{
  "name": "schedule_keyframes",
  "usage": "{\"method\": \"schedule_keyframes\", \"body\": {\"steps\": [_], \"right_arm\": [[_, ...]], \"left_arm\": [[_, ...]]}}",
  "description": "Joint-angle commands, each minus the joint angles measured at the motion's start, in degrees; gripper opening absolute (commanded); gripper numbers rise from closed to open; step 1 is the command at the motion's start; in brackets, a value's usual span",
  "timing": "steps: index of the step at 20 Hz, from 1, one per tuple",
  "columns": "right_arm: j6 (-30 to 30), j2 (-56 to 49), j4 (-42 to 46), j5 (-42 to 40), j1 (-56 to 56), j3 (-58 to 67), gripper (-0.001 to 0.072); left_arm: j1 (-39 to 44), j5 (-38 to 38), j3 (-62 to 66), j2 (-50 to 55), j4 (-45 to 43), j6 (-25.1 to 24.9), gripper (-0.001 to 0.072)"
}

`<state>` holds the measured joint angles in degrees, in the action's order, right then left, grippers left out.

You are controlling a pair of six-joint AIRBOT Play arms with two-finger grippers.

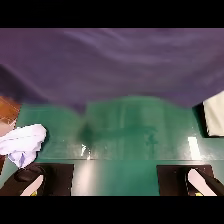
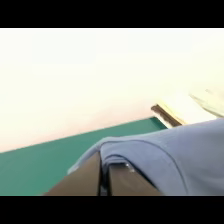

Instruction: Fold the shirts.

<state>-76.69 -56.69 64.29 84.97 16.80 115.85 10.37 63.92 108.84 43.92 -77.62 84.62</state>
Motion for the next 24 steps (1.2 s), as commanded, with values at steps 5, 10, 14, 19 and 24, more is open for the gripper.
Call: {"method": "schedule_keyframes", "body": {"steps": [5,10,14,19,24], "right_arm": [[-7.4,-17.7,10.0,8.3,-13.0,-8.7,0.0015],[-6.7,-31.8,13.3,3.6,-20.9,-17.0,0.0015],[-6.7,-40.0,13.3,0.3,-23.6,-13.3,0.0035],[-3.6,-41.4,2.8,6.1,-20.3,-5.6,0.0347],[-0.9,-30.4,-9.9,6.3,-13.0,-20.4,0.0346]], "left_arm": [[-0.1,16.1,-8.7,20.4,-6.9,-1.0,0.0025],[-0.1,4.4,-22.9,38.5,-2.1,-1.0,0.0026],[-0.1,0.0,-23.0,46.6,-2.6,-1.0,0.0367],[-5.0,9.2,-17.4,45.3,-2.4,-1.4,0.0600],[-17.0,11.5,-29.3,33.6,11.0,-7.6,0.0601]]}}
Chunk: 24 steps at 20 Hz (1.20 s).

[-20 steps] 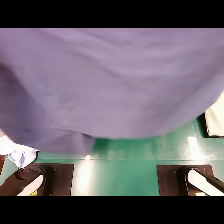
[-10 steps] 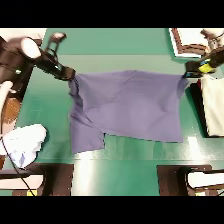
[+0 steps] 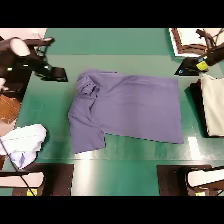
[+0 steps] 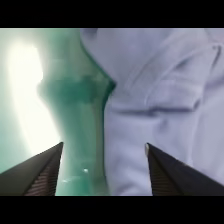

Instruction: Fold the shirts.

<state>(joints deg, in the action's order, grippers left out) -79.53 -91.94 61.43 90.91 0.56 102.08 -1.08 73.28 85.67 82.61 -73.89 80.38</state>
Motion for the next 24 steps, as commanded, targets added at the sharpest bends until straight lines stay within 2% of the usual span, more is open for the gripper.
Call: {"method": "schedule_keyframes", "body": {"steps": [1,5,9,14,18,19,20,21,24], "right_arm": [[2.5,7.5,-7.7,-0.2,4.2,-10.8,0.0345],[3.2,16.2,-7.9,-5.8,6.6,-24.1,0.0345],[3.2,20.4,-7.9,-9.1,6.5,-31.1,0.0344],[3.2,21.1,-7.9,-8.5,6.4,-32.7,0.0344],[3.2,21.1,-7.2,-5.7,7.5,-32.7,0.0344],[3.2,21.1,-6.8,-4.4,8.7,-32.7,0.0344],[3.1,21.5,-6.1,-3.7,10.3,-33.7,0.0344],[3.1,22.7,-5.4,-4.0,12.2,-36.0,0.0344],[3.1,27.8,2.1,-5.0,19.7,-46.6,0.0344]], "left_arm": [[-7.5,2.1,-11.1,-7.1,8.5,-3.9,0.0601],[-9.7,-0.5,-28.1,-10.0,10.3,-4.1,0.0600],[-9.6,-8.5,-38.0,-9.9,19.7,-7.7,0.0599],[-3.1,-14.8,-41.1,-9.7,20.2,-7.9,0.0599],[0.5,-15.3,-41.0,-9.8,20.1,-7.4,0.0597],[0.5,-15.1,-40.8,-9.8,19.8,-6.8,0.0406],[0.5,-14.6,-40.6,-10.0,19.8,-7.0,0.0132],[0.5,-14.2,-40.0,-10.2,19.8,-7.0,0.0032],[0.5,-11.8,-36.5,-10.3,19.8,-7.0,0.0025]]}}
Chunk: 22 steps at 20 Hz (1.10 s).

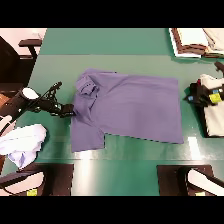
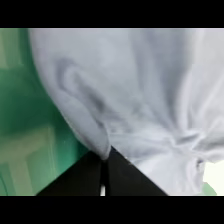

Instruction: Fold the shirts.

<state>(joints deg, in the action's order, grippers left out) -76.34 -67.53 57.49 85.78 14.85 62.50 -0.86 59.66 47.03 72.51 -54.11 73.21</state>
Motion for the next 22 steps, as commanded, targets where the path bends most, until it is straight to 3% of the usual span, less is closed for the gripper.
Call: {"method": "schedule_keyframes", "body": {"steps": [1,2,3,4,6,7,8,14,15,17,20,22], "right_arm": [[-0.1,5.0,9.0,-0.4,8.3,-10.9,0.0347],[-0.1,6.2,10.8,-0.5,11.6,-14.6,0.0395],[-0.1,7.0,11.4,-0.7,15.3,-18.5,0.0533],[-0.1,7.2,11.1,-1.2,18.6,-21.8,0.0552],[0.0,7.2,11.0,-2.4,22.9,-27.5,0.0539],[1.1,7.2,10.0,-2.8,23.4,-29.6,0.0456],[2.0,7.2,8.1,-3.5,23.4,-31.5,0.0440],[1.1,7.2,1.9,-9.7,13.0,-35.7,0.0437],[0.3,7.1,2.1,-10.4,10.9,-35.7,0.0419],[0.3,7.2,2.0,-11.3,7.4,-35.7,0.0284],[0.4,7.6,2.0,-11.5,3.5,-35.7,0.0018],[0.6,10.4,2.1,-11.1,2.1,-34.1,0.0017]], "left_arm": [[0.3,2.5,3.3,-0.2,0.1,0.2,0.0025],[0.3,2.8,4.1,-0.2,0.2,0.2,0.0025],[0.3,2.9,4.6,-0.2,0.3,0.2,0.0025],[0.3,2.8,4.8,-0.2,0.3,0.2,0.0026],[0.3,2.8,4.8,-0.2,0.3,-0.1,0.0025],[0.3,3.0,4.8,-0.1,0.4,-0.2,0.0025],[0.3,3.0,4.8,-0.1,0.3,-0.2,0.0025],[0.3,2.9,4.8,-0.2,0.3,-0.2,0.0025],[0.3,2.9,4.8,-0.1,0.3,-0.2,0.0026],[0.3,3.0,4.8,-0.2,0.3,-0.2,0.0026],[0.3,3.3,4.8,-1.1,0.3,-0.2,0.0024],[0.3,3.4,5.2,-5.4,0.0,-0.2,0.0024]]}}
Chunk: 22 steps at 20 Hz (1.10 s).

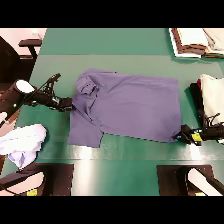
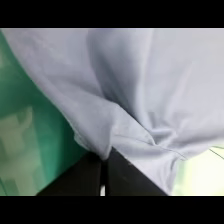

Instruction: Fold the shirts.

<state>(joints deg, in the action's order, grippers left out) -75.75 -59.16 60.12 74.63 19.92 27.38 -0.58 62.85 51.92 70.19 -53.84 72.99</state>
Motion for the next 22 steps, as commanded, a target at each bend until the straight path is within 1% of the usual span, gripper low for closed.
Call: {"method": "schedule_keyframes", "body": {"steps": [1,4,7,10,12,14,15,17,18,20,22], "right_arm": [[0.0,4.3,-0.6,0.9,-3.2,3.6,0.0016],[0.0,11.2,-0.6,3.6,-3.2,16.8,0.0017],[-1.2,15.0,-0.4,4.1,-3.2,36.3,0.0016],[-1.3,15.0,-0.4,4.4,-3.2,56.0,0.0016],[-1.4,14.0,0.8,6.1,-3.2,68.1,0.0016],[-4.2,11.9,4.7,10.1,-3.2,79.8,0.0017],[-6.4,10.4,7.6,13.0,-3.2,85.6,0.0016],[-8.3,6.8,11.7,18.1,-3.2,95.3,0.0016],[-9.0,5.5,11.9,19.2,-3.3,98.1,0.0016],[-9.8,3.9,11.8,20.4,-3.3,99.3,0.0016],[-10.4,3.1,11.4,20.3,-3.3,95.3,0.0015]], "left_arm": [[0.0,0.5,1.3,-5.8,-0.2,0.1,0.0024],[0.0,3.0,9.6,-14.8,-0.2,0.7,0.0025],[0.0,3.3,23.7,-21.6,-0.2,2.0,0.0025],[0.0,3.9,41.6,-24.4,-0.2,4.1,0.0025],[0.0,4.2,53.4,-24.7,-0.2,7.1,0.0024],[0.0,4.4,63.2,-24.7,-0.2,9.7,0.0024],[0.0,4.0,66.9,-24.7,-0.2,9.8,0.0024],[0.0,1.9,71.6,-24.7,-0.6,10.3,0.0024],[0.0,1.2,72.3,-24.7,-2.2,11.0,0.0023],[0.0,1.7,71.1,-24.6,-7.4,12.8,0.0024],[0.0,3.5,65.7,-24.4,-13.3,14.9,0.0024]]}}
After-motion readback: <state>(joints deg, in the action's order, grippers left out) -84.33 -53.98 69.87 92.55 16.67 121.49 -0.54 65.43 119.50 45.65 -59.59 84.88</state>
